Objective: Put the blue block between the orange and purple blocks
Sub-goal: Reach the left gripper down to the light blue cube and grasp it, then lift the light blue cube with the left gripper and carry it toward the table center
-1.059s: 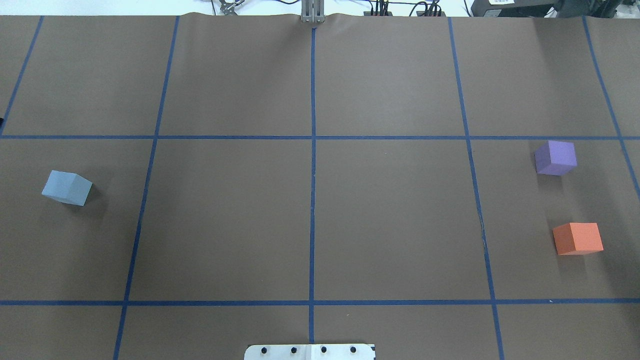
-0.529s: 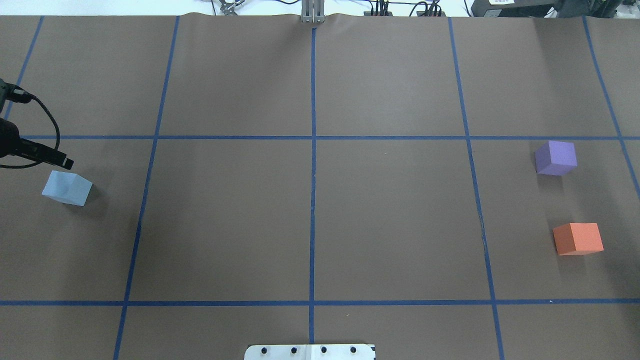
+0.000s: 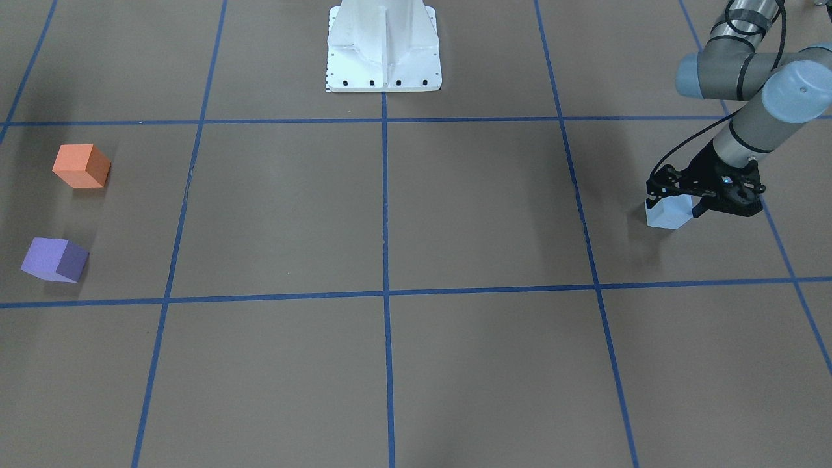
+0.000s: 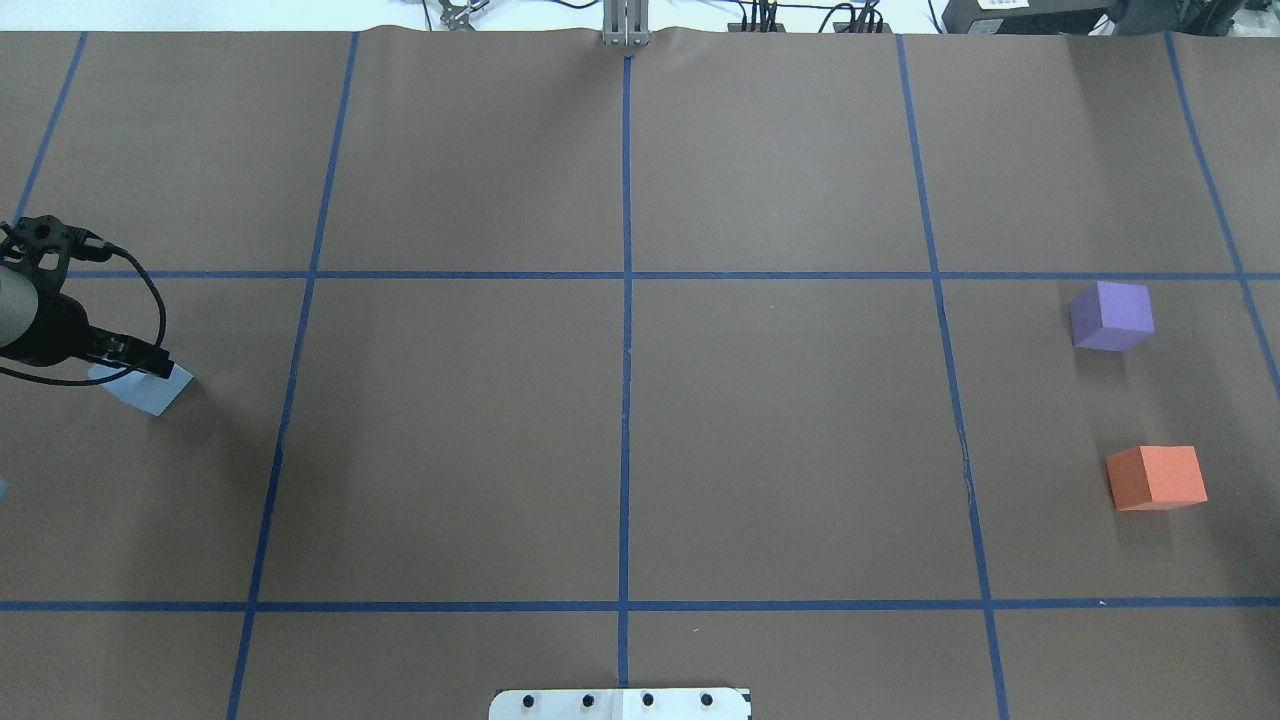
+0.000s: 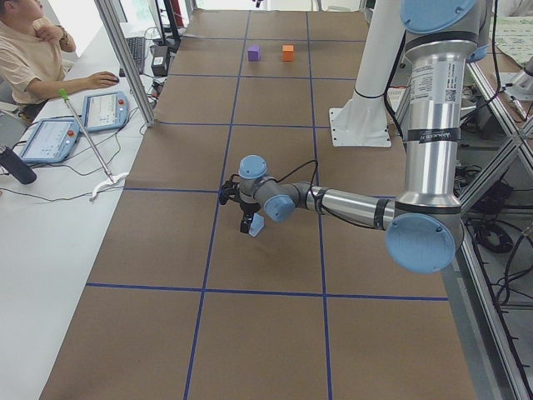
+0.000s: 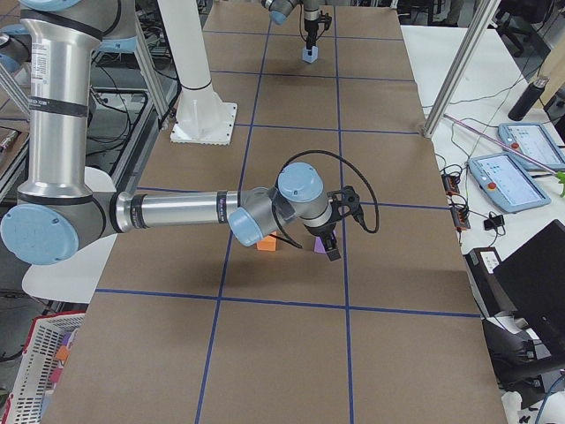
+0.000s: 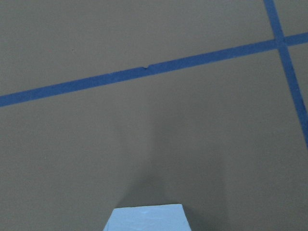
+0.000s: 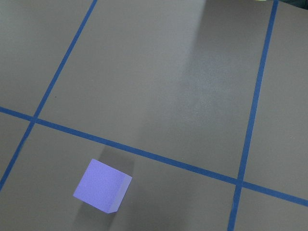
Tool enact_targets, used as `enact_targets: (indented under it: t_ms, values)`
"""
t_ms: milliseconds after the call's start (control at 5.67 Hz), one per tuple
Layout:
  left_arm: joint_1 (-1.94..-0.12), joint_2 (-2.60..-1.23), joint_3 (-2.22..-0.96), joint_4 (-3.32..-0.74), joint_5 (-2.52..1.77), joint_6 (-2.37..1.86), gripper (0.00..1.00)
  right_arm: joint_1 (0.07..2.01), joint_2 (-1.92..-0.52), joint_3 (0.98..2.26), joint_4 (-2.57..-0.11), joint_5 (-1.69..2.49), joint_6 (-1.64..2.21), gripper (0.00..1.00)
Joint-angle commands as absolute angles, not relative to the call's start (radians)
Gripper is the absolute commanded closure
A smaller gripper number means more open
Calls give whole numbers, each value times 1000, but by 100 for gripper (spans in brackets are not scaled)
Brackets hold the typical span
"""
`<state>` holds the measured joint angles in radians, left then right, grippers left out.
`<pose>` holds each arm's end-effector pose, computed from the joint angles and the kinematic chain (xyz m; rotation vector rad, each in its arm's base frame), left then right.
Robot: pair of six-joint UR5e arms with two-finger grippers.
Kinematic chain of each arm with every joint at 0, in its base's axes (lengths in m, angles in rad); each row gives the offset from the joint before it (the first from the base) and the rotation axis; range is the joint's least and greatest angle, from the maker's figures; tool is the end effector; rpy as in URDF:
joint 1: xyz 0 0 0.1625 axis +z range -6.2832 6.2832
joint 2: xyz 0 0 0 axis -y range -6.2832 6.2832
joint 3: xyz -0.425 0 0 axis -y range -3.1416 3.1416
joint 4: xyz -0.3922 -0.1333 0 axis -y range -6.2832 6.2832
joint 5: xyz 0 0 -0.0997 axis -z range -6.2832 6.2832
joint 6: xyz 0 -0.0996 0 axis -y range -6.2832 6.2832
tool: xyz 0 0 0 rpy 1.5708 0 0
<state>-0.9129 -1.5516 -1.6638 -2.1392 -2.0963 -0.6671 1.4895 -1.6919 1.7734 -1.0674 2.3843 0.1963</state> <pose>0.2486 -0.4580 0.5678 0.1825 0.7855 0.1600 0.0233 -0.4639 0.5545 0.4366 -0.8569 -0.1318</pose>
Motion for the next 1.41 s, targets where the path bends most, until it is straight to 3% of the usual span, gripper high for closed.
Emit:
enact_targets:
  t_ms: [0,176,529,706,882,1235]
  values:
    - [-899,-1545,-1663,-2138,-2089,-667,0,1489,-1692,1773,-1068,2385,196,0]
    - [-885,-1545,-1666,-2140,-2089,-666,3,1489,-1692,1773,-1068,2385,196,0]
    - [-876,-1551,-1672,-2140,-2091,-660,75,1489,-1692,1773,-1068,2385,196,0]
    - [-876,-1565,-1684,-2137,-2095,-660,94,1489,-1692,1773,-1069,2382,196,0]
    - [-877,-1604,-1713,-2126,-2101,-667,94,1489,-1692,1773,-1068,2384,198,0]
    - [-864,-1913,-1750,-1786,-2100,-797,93,1488,-1690,1773,-1069,2385,201,0]
